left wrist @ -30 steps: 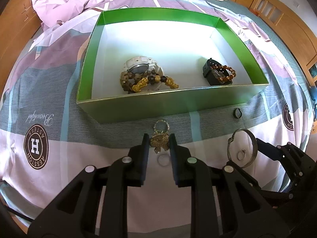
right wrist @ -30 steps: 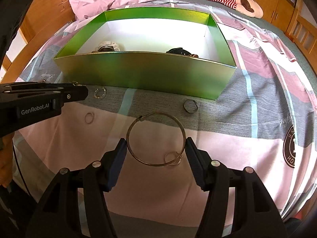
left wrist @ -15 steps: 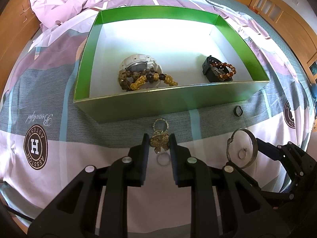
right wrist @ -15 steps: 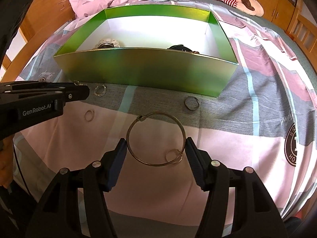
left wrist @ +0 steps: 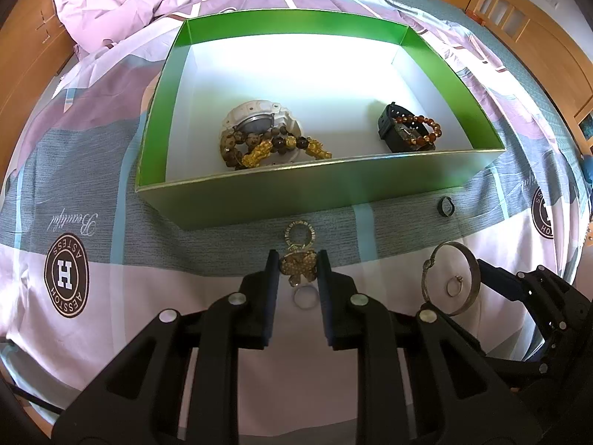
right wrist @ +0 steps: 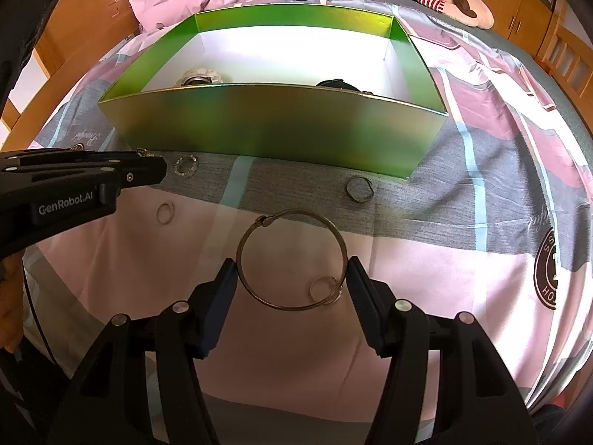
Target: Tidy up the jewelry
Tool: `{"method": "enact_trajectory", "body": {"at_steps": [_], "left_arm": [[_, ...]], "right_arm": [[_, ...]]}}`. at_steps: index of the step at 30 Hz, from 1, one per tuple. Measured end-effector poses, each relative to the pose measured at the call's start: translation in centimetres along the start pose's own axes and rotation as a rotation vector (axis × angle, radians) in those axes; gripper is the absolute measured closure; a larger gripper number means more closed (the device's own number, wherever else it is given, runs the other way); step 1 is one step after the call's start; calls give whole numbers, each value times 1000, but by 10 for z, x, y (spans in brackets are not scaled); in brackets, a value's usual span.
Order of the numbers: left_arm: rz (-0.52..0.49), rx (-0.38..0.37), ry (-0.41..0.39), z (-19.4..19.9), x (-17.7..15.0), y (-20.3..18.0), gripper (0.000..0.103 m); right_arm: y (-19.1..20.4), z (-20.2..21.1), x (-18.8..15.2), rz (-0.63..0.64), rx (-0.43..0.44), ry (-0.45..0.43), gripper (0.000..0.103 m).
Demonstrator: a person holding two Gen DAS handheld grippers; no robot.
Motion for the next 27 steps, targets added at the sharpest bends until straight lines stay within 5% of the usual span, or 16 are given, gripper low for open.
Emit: {"method": "enact_trajectory", "body": {"at_steps": [27], "left_arm": [[-20,0,-15,3,-1,-4,82]], "right_arm": [[-3,-1,-3,-1,-7,2,43]]}}
Point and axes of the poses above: each gripper's, at about its wrist camera, not at the fingertips, and z roughly against the way its jaws point, y to its left, x to its top, the point moved 1 cm from there along -z, roughly the way its jaws point, and after that the axes turned 12 degrees about y, right-handed, at the moved point
